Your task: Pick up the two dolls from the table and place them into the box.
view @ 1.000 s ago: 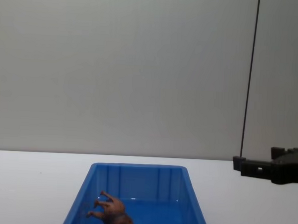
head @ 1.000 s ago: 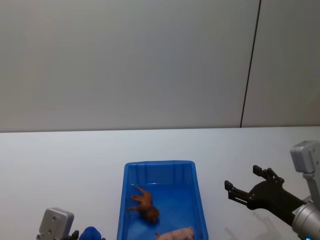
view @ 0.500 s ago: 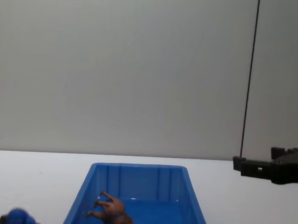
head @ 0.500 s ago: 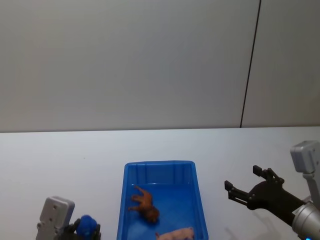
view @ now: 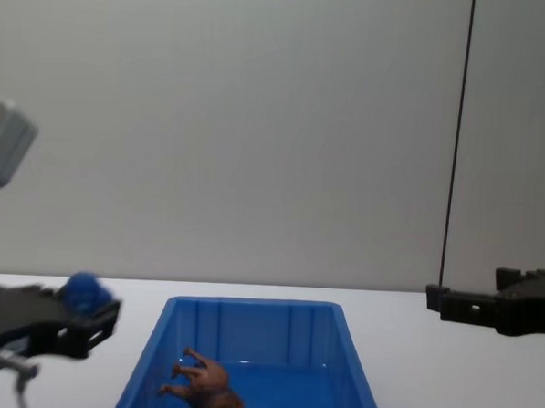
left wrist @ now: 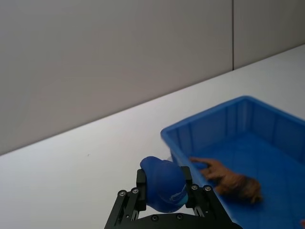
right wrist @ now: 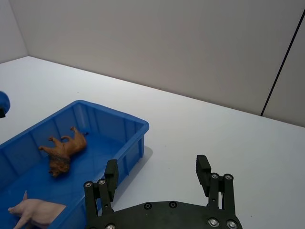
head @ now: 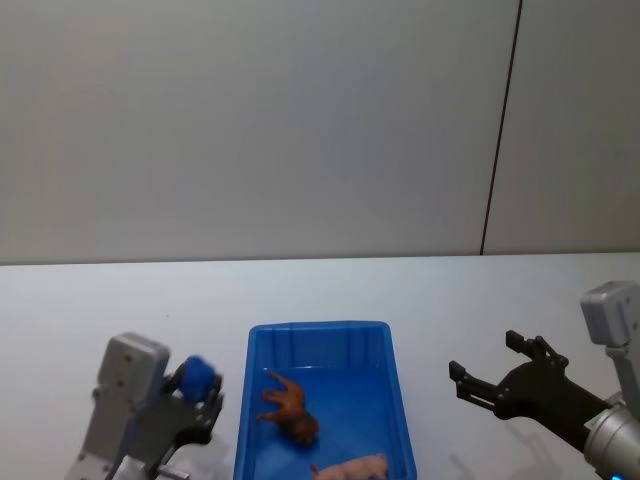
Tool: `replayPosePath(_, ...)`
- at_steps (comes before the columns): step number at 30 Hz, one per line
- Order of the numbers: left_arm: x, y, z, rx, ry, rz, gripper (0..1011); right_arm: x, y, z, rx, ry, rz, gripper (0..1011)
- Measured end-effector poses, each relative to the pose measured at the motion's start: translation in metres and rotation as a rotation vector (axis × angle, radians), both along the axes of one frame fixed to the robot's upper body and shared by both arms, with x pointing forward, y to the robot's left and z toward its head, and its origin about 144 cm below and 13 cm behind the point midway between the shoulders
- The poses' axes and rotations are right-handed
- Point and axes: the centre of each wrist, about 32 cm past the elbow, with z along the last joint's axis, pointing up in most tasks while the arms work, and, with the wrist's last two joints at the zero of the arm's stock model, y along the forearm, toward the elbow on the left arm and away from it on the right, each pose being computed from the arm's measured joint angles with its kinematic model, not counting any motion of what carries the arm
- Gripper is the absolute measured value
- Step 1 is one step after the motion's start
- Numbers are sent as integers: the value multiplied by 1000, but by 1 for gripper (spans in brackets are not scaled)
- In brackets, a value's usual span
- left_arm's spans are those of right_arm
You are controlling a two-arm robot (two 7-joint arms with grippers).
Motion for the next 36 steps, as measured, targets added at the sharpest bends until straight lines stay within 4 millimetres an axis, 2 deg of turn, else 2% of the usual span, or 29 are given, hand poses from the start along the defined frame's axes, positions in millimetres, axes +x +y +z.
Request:
replayPosePath(6,14,-14,7,-8,-52,-55,390,0,0,0,0,0,0,1001)
replayPosePath(9,23,-25,10,-14,-75,-98,434,0,0,0,0,0,0,1001)
replayPosePath(11,27,-30,11,-17,-83,-119,521,0,0,0,0,0,0,1001)
replayPosePath(13,32,-37,12,-20,-93,-145,566,0,0,0,0,0,0,1001)
replayPosePath(15,37,-43,13,-25,-101,-167,669,0,0,0,0,0,0,1001)
replayPosePath(22,45,-54,15,-35,-124,-216,879,0,0,0,0,0,0,1001)
replayPosePath(27,46,-56,16,-42,-147,-236,990,0,0,0,0,0,0,1001)
replayPosePath(36,45,-52,19,-53,-197,-251,1003,0,0,0,0,0,0,1001)
